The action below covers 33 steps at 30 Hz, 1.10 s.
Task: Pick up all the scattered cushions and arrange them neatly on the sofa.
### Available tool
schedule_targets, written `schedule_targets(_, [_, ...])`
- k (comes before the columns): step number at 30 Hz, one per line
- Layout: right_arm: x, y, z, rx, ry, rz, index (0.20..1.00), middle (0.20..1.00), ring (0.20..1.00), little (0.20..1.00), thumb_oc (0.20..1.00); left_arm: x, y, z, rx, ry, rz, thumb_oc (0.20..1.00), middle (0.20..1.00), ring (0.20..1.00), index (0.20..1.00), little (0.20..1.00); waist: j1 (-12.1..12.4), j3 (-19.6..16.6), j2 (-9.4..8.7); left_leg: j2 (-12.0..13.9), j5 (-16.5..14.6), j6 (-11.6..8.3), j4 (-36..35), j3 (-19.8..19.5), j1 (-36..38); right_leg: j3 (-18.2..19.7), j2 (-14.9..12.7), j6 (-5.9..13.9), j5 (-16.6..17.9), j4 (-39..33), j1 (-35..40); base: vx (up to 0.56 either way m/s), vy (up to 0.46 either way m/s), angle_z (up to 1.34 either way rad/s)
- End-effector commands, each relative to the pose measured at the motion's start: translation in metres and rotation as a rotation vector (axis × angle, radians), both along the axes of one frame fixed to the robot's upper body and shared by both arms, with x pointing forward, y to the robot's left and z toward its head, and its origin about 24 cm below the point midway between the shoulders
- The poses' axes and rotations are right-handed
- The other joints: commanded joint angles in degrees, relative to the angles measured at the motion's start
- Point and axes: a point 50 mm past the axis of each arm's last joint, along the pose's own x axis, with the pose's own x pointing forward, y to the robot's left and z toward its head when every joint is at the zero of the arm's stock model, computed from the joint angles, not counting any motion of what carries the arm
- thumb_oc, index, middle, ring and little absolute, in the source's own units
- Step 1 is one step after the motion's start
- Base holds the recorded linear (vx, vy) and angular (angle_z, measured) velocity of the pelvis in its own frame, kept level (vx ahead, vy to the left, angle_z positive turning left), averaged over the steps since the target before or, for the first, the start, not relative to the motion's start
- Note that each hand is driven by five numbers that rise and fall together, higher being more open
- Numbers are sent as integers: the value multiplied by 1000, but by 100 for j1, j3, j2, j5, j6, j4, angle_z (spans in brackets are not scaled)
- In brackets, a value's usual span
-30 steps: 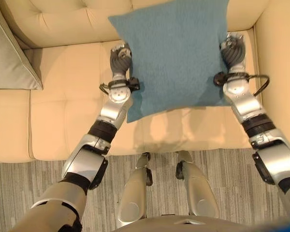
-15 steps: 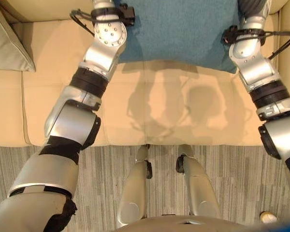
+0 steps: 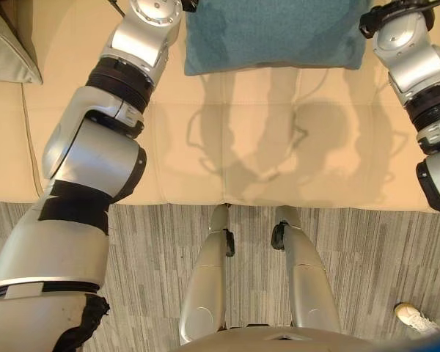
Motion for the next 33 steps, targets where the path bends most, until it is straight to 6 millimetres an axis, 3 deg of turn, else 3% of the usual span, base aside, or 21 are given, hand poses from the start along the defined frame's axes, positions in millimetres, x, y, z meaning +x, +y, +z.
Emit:
schedule_targets(1, [6, 35, -20, -69, 24, 114, 1000, 1000, 1000, 1000, 1000, 9, -18, -37, 22, 62, -107, 1000, 1000, 1000, 1000, 1000, -67, -1114, -50, -147, -373, -378, -114, 116, 340, 314, -157, 1110, -551, -7, 390, -8, 37, -6])
schedule_targets(4, [8, 19, -33, -57, 62, 86, 1000, 1000, 1000, 1000, 1000, 15, 12, -59, -30, 122, -47, 1000, 1000, 1000, 1000, 1000, -57, -1110, -35, -167, -388, -387, -114, 157, 447, 308, -181, 1108, -539, -37, 502, -5, 43, -4])
schedule_targets(5, [5, 3, -45, -9, 76, 88, 1000, 1000, 1000, 1000, 1000, 16, 45, -78, -28, 176, 36, 1000, 1000, 1000, 1000, 1000, -82, -1104, -37, -183, -421, -393, -114, 192, 561, 316, -207, 1110, -544, -55, 621, -1, 46, -2])
schedule_targets(8, [1, -39, -75, 12, 149, 7, 1000, 1000, 1000, 1000, 1000, 9, 107, -106, -44, 258, 188, 1000, 1000, 1000, 1000, 1000, -129, -1142, -72, -206, -480, -394, -114, 260, 735, 316, -236, 1105, -546, -64, 788, -1, 39, 3])
schedule_targets(10, [-3, -59, -91, 28, 187, -29, 1000, 1000, 1000, 1000, 1000, 2, 127, -120, -43, 283, 230, 1000, 1000, 1000, 1000, 1000, -128, -1168, -81, -208, -502, -395, -114, 282, 810, 307, -252, 1107, -559, -75, 894, 6, 42, 1])
schedule_targets(11, [-10, -82, -119, 54, 261, -62, 1000, 1000, 1000, 1000, 1000, -9, 145, -143, -39, 316, 246, 1000, 1000, 1000, 1000, 1000, -125, -1179, -104, -205, -540, -391, -114, 304, 958, 305, -266, 1102, -575, -81, 1050, 19, 46, 0])
schedule_targets(12, [-14, -91, -133, 60, 301, -77, 1000, 1000, 1000, 1000, 1000, -14, 150, -155, -31, 333, 249, 1000, 1000, 1000, 1000, 1000, -128, -1190, -118, -197, -560, -387, -114, 319, 1036, 292, -277, 1100, -584, -88, 1138, 0, 0, 0])
schedule_targets(13, [-15, -91, -134, 59, 303, -77, 1000, 1000, 1000, 1000, 1000, -15, 150, -156, -30, 336, 249, 1000, 1000, 1000, 1000, 1000, -130, -1196, -117, -197, -563, -388, -114, 319, 1045, 292, -277, 1100, -586, -90, 1147, 0, 0, 0])
schedule_targets(14, [-19, -99, -149, 74, 343, -84, 1000, 1000, 1000, 1000, 1000, -20, 154, -169, -34, 357, 246, 1000, 1000, 1000, 1000, 1000, -131, -1193, -136, -189, -575, -390, -114, 331, 1117, 278, -293, 1101, -596, -95, 1231, 0, 0, 0])
schedule_targets(19, [-57, -123, -247, 150, 610, -99, 1000, 1000, 1000, 1000, 1000, -58, 162, -253, 9, 534, 216, 1000, 1000, 1000, 1000, 1000, -168, -1222, -268, -153, -706, -362, -114, 374, 1749, 208, -337, 1088, -693, -129, 1910, 62, 13, 3])
schedule_targets(20, [-77, -125, -283, 182, 706, -99, 1000, 1000, 1000, 1000, 1000, -78, 161, -292, 3, 636, 200, 1000, 1000, 1000, 1000, 1000, -181, -1225, -324, -133, -792, -351, -114, 383, 2052, 199, -330, 1086, -774, -126, 2242, 81, 11, 0])
schedule_targets(21, [-77, -125, -283, 182, 706, -99, 1000, 1000, 1000, 1000, 1000, -78, 161, -292, 3, 636, 200, 1000, 1000, 1000, 1000, 1000, -181, -1225, -324, -133, -792, -351, -114, 383, 2052, 199, -330, 1086, -774, -126, 2242, 131, 8, -1])
schedule_targets(22, [-97, -129, -312, 207, 798, -110, 1000, 1000, 1000, 1000, 1000, -100, 161, -328, -19, 744, 201, 1000, 1000, 1000, 1000, 1000, -189, -1244, -365, -116, -850, -335, -114, 409, 2338, 175, -321, 1092, -849, -132, 2549, 53, 10, -2])
schedule_targets(23, [-97, -129, -313, 208, 799, -110, 1000, 1000, 1000, 1000, 1000, -100, 161, -328, -19, 745, 201, 1000, 1000, 1000, 1000, 1000, -197, -1252, -371, -125, -829, -331, -114, 405, 2321, 171, -330, 1093, -831, -140, 2540, 123, 8, -2])
schedule_targets(24, [-123, -126, -351, 166, 952, -119, 1000, 1000, 1000, 1000, 1000, -133, 156, -376, 0, 920, 201, 1000, 1000, 1000, 1000, 1000, -188, -1314, -420, -100, -907, -291, -114, 434, 2690, 126, -302, 1088, -954, -118, 2895, 73, 5, -5])
schedule_targets(26, [-137, -121, -374, 103, 1047, -121, 1000, 1000, 1000, 1000, 1000, -155, 153, -405, 26, 1033, 216, 1000, 1000, 1000, 1000, 1000, -174, -1340, -432, -76, -971, -257, -114, 444, 2967, 124, -264, 1080, -1037, -100, 3164, 67, 12, 2])
schedule_targets(28, [-137, -121, -374, 103, 1047, -121, 1000, 1000, 1000, 1000, 1000, -155, 153, -405, 26, 1033, 216, 1000, 1000, 1000, 1000, 1000, -173, -1335, -432, -76, -972, -257, -114, 445, 2974, 125, -264, 1080, -1037, -100, 3171, 44, 20, 6])
schedule_targets(29, [-188, -106, -440, 92, 1346, -119, 1000, 1000, 1000, 1000, 1000, -214, 137, -472, 91, 1354, 214, 1000, 1000, 1000, 1000, 1000, -158, -1449, -463, -85, -1175, -124, -114, 489, 3566, 182, -195, 1061, -1250, 29, 3702, 60, 32, -3])
schedule_targets(30, [-188, -106, -440, 92, 1346, -119, 1000, 1000, 1000, 1000, 1000, -214, 137, -472, 92, 1353, 214, 1000, 1000, 1000, 1000, 1000, -162, -1457, -469, -92, -1158, -120, -114, 487, 3549, 181, -202, 1061, -1235, 22, 3688, 87, 48, -12])
schedule_targets(31, [-210, -99, -464, 98, 1469, -121, 1000, 1000, 1000, 1000, 1000, -235, 132, -495, 117, 1481, 215, 1000, 1000, 1000, 1000, 1000, -161, -1525, -483, -87, -1224, -81, -114, 499, 3719, 201, -186, 1050, -1303, 91, 3816, 31, 25, -20])
schedule_targets(33, [-233, -93, -486, 101, 1601, -128, 1000, 1000, 1000, 1000, 1000, -252, 125, -511, 117, 1579, 201, 1000, 1000, 1000, 1000, 1000, -136, -1551, -487, -85, -1290, -43, -114, 499, 3894, 232, -159, 1043, -1373, 157, 3955, 27, 32, -15])
